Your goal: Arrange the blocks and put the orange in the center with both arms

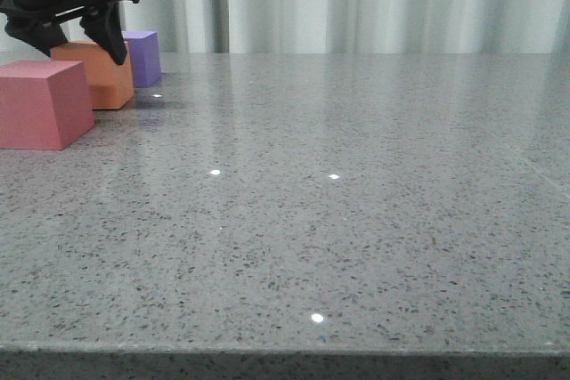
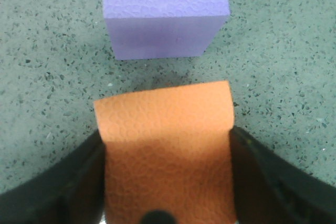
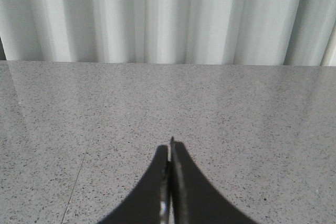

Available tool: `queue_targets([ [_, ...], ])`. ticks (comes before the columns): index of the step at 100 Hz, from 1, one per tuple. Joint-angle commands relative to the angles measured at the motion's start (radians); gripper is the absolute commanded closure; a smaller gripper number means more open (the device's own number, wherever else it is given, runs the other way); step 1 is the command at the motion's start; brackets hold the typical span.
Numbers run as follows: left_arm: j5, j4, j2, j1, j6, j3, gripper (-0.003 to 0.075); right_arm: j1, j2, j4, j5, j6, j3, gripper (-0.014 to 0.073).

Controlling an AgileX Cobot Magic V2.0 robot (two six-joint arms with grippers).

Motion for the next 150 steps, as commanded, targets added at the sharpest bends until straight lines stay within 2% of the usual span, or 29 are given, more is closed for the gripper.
queue_targets([
  [1,-0.018,0.012,-0.034,0.002,0.002,-0.022,0.0192,-0.005,0.001,-0.018,-0.074,-0.008,-0.026,0.0662],
  [7,-0.018,0.012,-0.036,0.002,0.002,-0.024,0.0048,-0.005,0.001,-0.018,-0.074,-0.008,-0.026,0.0662],
  [12,-0.021,0.014,-0.043,0.002,0.002,-0.026,0.0002,-0.005,0.001,-0.018,-0.074,-0.008,-0.026,0.0662],
  [26,-0.054,0.014,-0.105,0.002,0.002,-0.026,0.0086,-0.005,0.001,-0.018,-0.074,-0.008,-0.026,0.0662],
  [45,-0.058,0.023,-0.269,0.002,0.002,-0.018,0.0092,-0.005,0.001,-0.018,-0.074,-0.008,-0.026,0.0662],
  [60,-0.087,0.045,-0.432,0.002,0.002,0.057,0.0092,-0.005,0.001,-0.018,-0.074,-0.008,-0.026,0.0662],
  [83,-0.17,0.061,-0.765,0.002,0.002,0.321,0.0092,-0.005,0.001,-0.018,-0.074,-0.008,-0.026,0.0662],
  [126,-0.211,0.09,-1.472,0.002,0.002,0.85,0.0097,-0.005,0.001,-0.018,-0.074,-0.008,-0.026,0.0662],
  [140,-0.204,0.09,-1.637,0.002,0.002,0.964,0.0146,-0.005,0.001,-0.018,-0.074,-0.008,-0.026,0.0662],
  [150,-0.204,0.09,-1.705,0.002,0.002,1.025,0.0232,-0.005,0.001,-0.018,-0.074,-0.008,-0.026,0.0662],
])
